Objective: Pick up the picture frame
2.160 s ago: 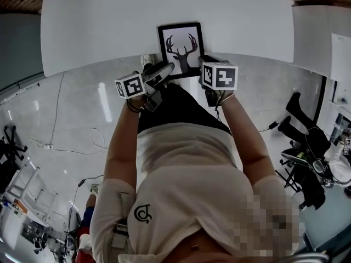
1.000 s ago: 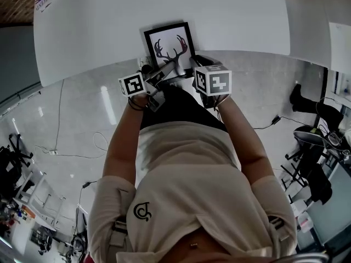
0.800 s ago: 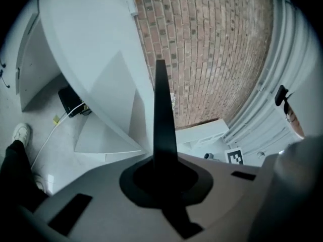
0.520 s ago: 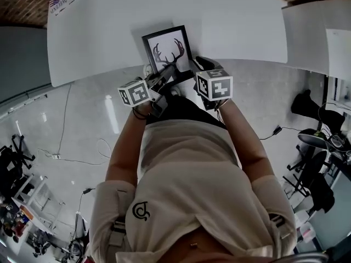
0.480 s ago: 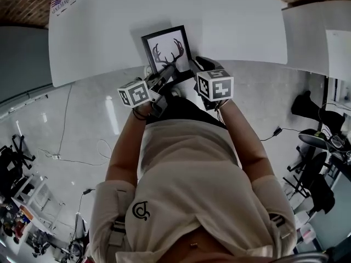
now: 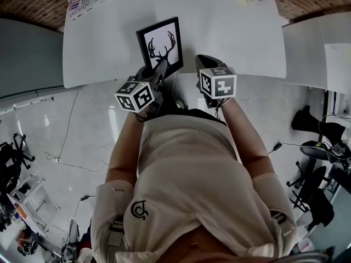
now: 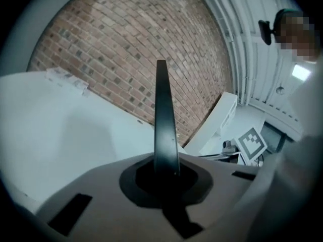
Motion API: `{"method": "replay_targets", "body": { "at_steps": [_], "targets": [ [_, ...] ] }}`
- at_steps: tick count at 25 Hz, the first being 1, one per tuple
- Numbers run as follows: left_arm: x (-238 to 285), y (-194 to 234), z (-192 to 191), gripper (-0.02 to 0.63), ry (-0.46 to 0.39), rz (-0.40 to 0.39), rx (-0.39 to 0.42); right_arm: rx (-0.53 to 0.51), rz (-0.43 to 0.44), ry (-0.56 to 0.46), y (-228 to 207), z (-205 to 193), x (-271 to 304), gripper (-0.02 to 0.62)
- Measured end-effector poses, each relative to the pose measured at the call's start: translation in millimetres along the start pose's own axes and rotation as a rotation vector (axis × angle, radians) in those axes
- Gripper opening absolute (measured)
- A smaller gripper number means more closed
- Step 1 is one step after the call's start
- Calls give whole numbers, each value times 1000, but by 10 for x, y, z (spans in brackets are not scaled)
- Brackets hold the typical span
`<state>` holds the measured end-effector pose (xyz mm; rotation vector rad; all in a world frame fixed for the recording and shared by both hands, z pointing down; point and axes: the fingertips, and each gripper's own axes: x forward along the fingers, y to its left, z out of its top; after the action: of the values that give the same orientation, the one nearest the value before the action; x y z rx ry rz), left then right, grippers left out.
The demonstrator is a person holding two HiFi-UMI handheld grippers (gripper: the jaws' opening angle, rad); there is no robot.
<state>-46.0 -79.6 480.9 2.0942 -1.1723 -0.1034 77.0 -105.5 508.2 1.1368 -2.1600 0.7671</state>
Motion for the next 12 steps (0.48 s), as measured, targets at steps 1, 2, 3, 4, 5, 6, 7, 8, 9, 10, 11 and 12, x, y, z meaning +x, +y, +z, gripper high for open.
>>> {"method": "replay_targets", "body": {
  "at_steps": [1, 2, 3, 4, 5, 6, 7, 8, 9, 10, 11, 12],
  "targets": [
    [-26, 0, 116, 23, -21, 13, 32, -23, 2, -15, 20, 76, 0, 9],
    [-53, -4, 238, 23, -43, 24, 63, -46, 4, -35, 42, 165, -3, 8],
    [-80, -9, 362, 23, -66, 35, 96, -67, 7, -59, 66, 261, -9, 8],
    [-108, -16, 482, 23, -87, 46, 133, -84, 10, -84, 90, 357, -16, 8],
    [-137, -23, 594, 23, -105, 59, 175, -96, 11, -109, 115, 445, -27, 8],
    [-166, -31, 693, 23, -119, 72, 219, -108, 13, -135, 141, 528, -43, 8],
    [-192, -40, 782, 23, -131, 85, 262, -120, 13, -165, 168, 613, -65, 8],
    [-215, -49, 864, 23, -142, 96, 301, -132, 11, -198, 194, 705, -90, 8],
    [-236, -56, 943, 23, -153, 105, 336, -143, 8, -231, 220, 798, -115, 6],
    [-258, -60, 1022, 23, -166, 115, 366, -150, 5, -260, 244, 884, -136, 6],
    [-281, -62, 1102, 23, -181, 125, 392, -154, 3, -286, 265, 964, -154, 6],
    [-304, -61, 1186, 23, -198, 136, 417, -157, 1, -310, 282, 1042, -172, 6]
  ]
}}
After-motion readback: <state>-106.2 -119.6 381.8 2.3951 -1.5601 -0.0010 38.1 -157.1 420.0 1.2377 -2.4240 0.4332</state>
